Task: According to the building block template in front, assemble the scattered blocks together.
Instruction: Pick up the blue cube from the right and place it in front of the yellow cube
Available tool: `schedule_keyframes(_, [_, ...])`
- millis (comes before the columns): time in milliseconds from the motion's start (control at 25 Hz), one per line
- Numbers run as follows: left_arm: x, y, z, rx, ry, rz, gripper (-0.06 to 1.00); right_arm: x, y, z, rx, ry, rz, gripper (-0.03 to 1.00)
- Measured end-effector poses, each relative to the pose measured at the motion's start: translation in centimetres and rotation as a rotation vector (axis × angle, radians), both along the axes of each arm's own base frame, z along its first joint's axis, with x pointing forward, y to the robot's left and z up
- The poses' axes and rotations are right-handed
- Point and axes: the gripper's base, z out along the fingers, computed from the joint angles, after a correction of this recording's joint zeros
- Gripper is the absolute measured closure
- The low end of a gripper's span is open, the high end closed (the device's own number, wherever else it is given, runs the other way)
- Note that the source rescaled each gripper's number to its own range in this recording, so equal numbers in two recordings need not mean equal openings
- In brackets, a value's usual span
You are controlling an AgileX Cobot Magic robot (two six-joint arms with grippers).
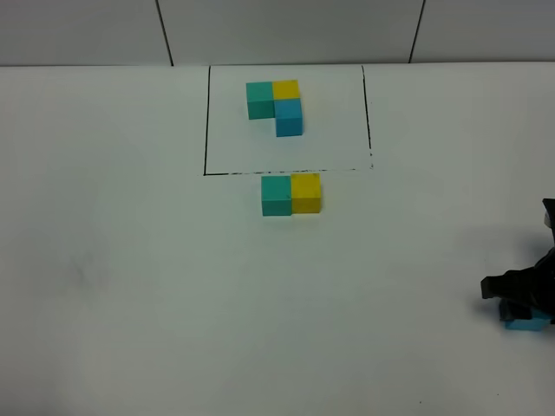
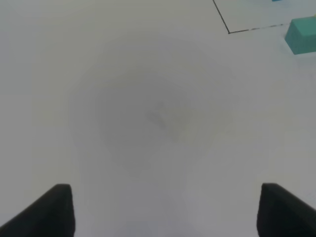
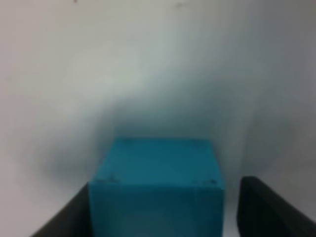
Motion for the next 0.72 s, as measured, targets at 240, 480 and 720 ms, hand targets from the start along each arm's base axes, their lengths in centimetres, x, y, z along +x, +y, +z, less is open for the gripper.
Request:
schedule_keyframes(240, [0.0, 0.0, 0.0, 0.0, 0.0, 0.0, 0.19, -0.3, 0.2, 0.0, 0.028, 0.04, -0.038, 0.97])
schedule_keyframes(480, [0.0, 0.0, 0.0, 0.0, 0.0, 0.0, 0.19, -1.0, 1.6, 0.2, 0.041, 0.094, 0.012, 0.97])
schedule_keyframes(720, [0.0, 0.0, 0.0, 0.0, 0.0, 0.0, 0.19, -1.3, 5.5, 1.2, 0.051, 0.088, 0.12, 0.97])
